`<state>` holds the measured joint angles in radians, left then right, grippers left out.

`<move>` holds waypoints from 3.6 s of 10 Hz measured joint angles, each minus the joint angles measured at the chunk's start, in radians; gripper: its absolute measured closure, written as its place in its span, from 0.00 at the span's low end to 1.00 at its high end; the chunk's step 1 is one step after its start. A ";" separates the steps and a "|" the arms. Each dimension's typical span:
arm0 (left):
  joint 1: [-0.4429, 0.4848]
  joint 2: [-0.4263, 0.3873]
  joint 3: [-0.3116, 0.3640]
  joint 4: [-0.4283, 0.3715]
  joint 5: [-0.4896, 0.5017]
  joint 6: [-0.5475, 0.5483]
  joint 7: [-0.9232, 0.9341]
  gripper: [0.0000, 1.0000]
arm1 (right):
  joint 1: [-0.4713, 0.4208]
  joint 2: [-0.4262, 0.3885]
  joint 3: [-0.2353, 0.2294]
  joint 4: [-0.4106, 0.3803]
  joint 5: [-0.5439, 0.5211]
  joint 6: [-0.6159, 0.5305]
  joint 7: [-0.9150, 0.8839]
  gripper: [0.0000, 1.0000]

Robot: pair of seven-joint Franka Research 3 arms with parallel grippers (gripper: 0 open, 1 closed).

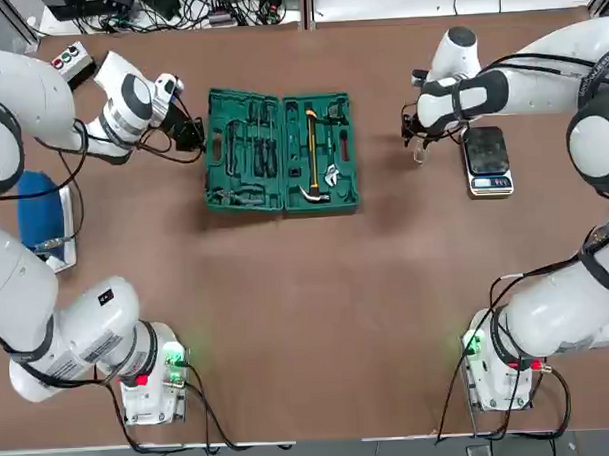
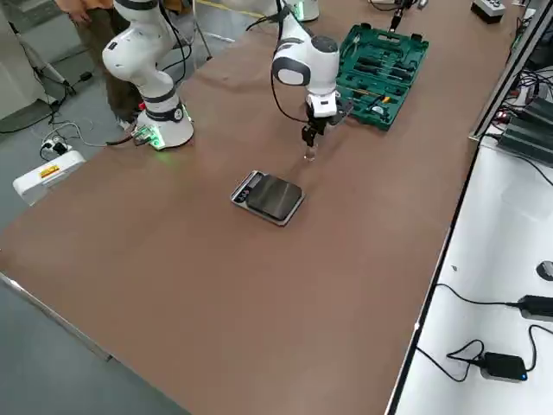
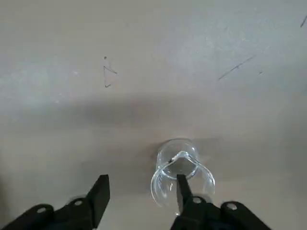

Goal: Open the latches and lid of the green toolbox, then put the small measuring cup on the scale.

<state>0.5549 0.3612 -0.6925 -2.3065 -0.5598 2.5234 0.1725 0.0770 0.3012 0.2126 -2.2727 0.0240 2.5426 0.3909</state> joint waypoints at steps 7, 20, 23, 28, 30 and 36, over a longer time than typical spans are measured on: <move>-0.006 0.021 0.010 0.003 0.012 0.013 0.000 0.99 | -0.005 0.003 -0.006 0.000 -0.013 0.001 0.000 0.74; 0.127 -0.071 0.035 0.390 0.520 -0.584 -0.098 0.38 | -0.006 0.001 -0.011 0.033 -0.025 -0.056 0.013 0.93; 0.110 -0.133 0.032 0.468 0.584 -0.625 -0.207 0.00 | -0.004 -0.003 -0.012 0.056 -0.033 -0.106 0.015 0.93; -0.259 -0.252 0.352 0.670 0.584 -0.834 -0.316 0.00 | -0.027 -0.137 -0.044 0.051 -0.198 -0.284 -0.026 0.93; -0.382 -0.325 0.461 0.675 0.584 -0.850 -0.395 0.00 | -0.034 -0.190 -0.135 0.001 -0.210 -0.272 -0.184 0.93; -0.408 -0.370 0.471 0.741 0.524 -0.916 -0.442 0.00 | -0.045 -0.212 -0.334 -0.138 -0.245 -0.062 -0.470 0.93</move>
<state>0.1473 -0.0090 -0.2217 -1.5656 -0.0363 1.6078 -0.2692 0.0319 0.0895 -0.1209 -2.4111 -0.2212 2.4804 -0.0794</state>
